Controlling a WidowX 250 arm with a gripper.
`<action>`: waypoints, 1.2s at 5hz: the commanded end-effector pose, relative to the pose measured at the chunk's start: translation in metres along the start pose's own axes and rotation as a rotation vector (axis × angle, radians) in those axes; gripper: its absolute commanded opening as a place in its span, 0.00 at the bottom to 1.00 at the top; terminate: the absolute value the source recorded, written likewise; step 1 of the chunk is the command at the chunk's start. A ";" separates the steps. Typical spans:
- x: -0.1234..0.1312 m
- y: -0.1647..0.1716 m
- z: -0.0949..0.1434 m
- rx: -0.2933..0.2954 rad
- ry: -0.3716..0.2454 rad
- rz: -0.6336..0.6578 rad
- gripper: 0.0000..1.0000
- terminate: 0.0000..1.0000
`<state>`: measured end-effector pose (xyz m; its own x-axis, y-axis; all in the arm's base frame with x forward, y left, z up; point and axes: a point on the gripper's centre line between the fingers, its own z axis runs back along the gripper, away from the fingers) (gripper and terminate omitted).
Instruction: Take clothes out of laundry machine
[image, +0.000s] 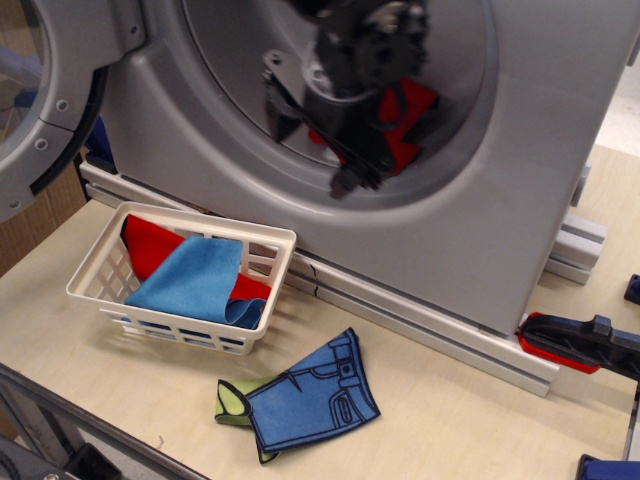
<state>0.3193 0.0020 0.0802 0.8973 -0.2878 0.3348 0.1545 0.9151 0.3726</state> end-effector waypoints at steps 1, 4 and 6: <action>0.031 0.021 -0.003 -0.029 -0.166 0.083 1.00 0.00; 0.083 0.042 -0.002 -0.062 -0.361 0.096 1.00 0.00; 0.095 0.036 -0.037 -0.158 -0.381 0.099 1.00 0.00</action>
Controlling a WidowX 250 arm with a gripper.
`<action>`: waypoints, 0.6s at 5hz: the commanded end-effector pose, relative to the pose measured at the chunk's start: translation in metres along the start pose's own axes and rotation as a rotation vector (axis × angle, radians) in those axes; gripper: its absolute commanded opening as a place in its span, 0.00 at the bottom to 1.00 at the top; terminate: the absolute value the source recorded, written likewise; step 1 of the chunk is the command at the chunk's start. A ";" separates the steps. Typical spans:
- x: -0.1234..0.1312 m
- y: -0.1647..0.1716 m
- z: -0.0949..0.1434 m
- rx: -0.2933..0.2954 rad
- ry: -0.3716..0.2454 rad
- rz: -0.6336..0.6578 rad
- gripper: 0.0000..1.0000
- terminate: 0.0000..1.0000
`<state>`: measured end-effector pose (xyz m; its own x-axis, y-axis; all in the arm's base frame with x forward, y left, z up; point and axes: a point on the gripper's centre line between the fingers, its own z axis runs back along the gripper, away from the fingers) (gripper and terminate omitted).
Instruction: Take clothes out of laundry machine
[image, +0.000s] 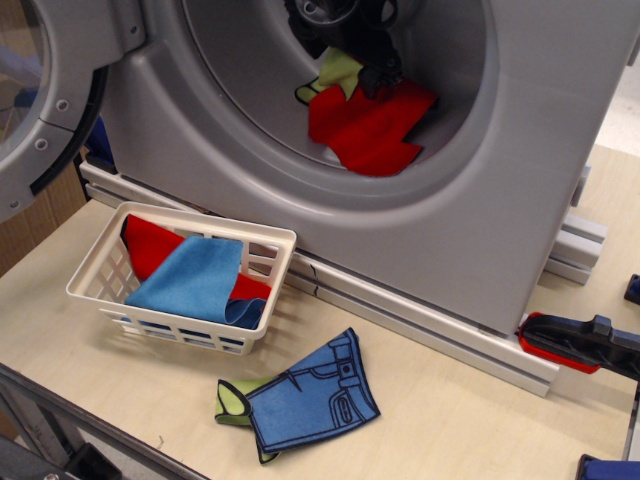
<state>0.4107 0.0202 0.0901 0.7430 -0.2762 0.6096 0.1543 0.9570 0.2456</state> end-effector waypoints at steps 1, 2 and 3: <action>0.017 -0.005 -0.019 -0.073 -0.070 0.032 1.00 0.00; 0.012 -0.006 -0.026 -0.093 -0.056 0.054 1.00 0.00; 0.011 -0.004 -0.026 -0.087 -0.077 0.065 0.00 0.00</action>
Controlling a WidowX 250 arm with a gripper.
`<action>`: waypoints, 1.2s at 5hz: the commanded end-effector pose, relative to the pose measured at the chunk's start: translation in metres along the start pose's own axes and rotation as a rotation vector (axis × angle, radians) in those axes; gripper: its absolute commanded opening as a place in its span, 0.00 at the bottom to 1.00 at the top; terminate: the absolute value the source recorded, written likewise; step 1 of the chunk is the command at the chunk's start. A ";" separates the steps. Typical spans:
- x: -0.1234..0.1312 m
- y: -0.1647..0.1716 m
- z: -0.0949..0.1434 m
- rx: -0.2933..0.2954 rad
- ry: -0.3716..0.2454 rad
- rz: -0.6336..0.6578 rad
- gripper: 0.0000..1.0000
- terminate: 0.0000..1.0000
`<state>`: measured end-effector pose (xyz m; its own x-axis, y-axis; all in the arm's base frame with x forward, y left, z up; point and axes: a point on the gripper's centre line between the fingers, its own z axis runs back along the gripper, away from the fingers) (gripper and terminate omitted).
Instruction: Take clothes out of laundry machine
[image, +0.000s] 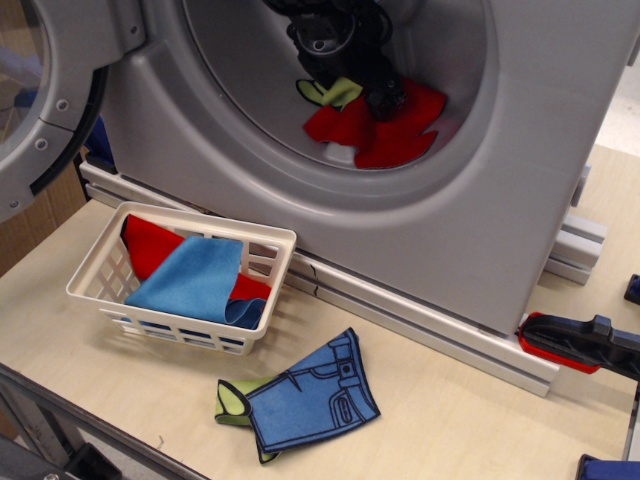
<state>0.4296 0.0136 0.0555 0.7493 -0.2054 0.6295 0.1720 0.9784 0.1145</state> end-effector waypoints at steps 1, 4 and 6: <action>0.014 0.006 0.016 0.023 -0.108 0.029 0.00 0.00; 0.013 0.018 0.050 0.117 -0.092 0.099 0.00 0.00; 0.001 0.017 0.106 0.178 -0.059 0.168 0.00 0.00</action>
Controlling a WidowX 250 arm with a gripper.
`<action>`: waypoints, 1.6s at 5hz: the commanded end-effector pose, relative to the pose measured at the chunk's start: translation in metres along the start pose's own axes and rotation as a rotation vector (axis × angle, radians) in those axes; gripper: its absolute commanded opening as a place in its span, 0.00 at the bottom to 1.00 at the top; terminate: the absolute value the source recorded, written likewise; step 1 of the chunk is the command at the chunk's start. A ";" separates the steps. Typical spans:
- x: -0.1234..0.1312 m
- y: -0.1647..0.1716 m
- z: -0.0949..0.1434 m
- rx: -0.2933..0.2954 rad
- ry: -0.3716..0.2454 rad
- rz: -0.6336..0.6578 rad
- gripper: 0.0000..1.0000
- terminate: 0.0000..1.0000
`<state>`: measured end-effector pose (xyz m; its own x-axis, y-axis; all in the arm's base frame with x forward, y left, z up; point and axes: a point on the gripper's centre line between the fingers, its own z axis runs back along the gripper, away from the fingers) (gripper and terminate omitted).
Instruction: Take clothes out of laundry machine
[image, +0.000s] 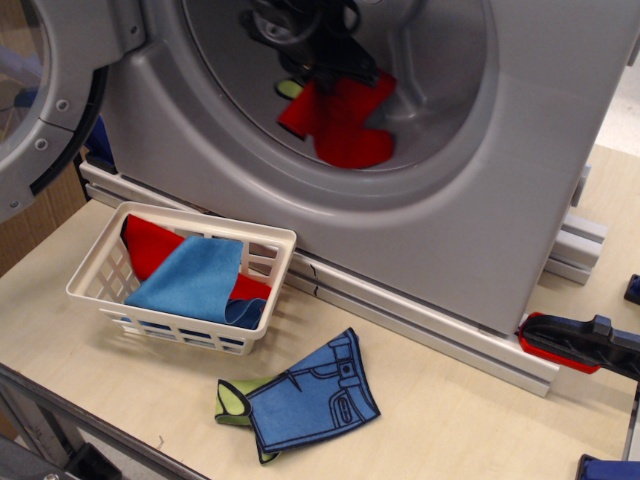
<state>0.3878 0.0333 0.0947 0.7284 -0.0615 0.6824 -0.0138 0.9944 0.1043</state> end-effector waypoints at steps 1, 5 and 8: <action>-0.020 -0.007 0.069 0.103 0.223 0.082 0.00 0.00; -0.146 0.021 0.079 0.311 0.620 0.397 0.00 0.00; -0.140 0.078 0.056 0.330 0.489 0.431 0.00 0.00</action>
<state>0.2389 0.1201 0.0233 0.8464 0.4504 0.2840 -0.5061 0.8463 0.1664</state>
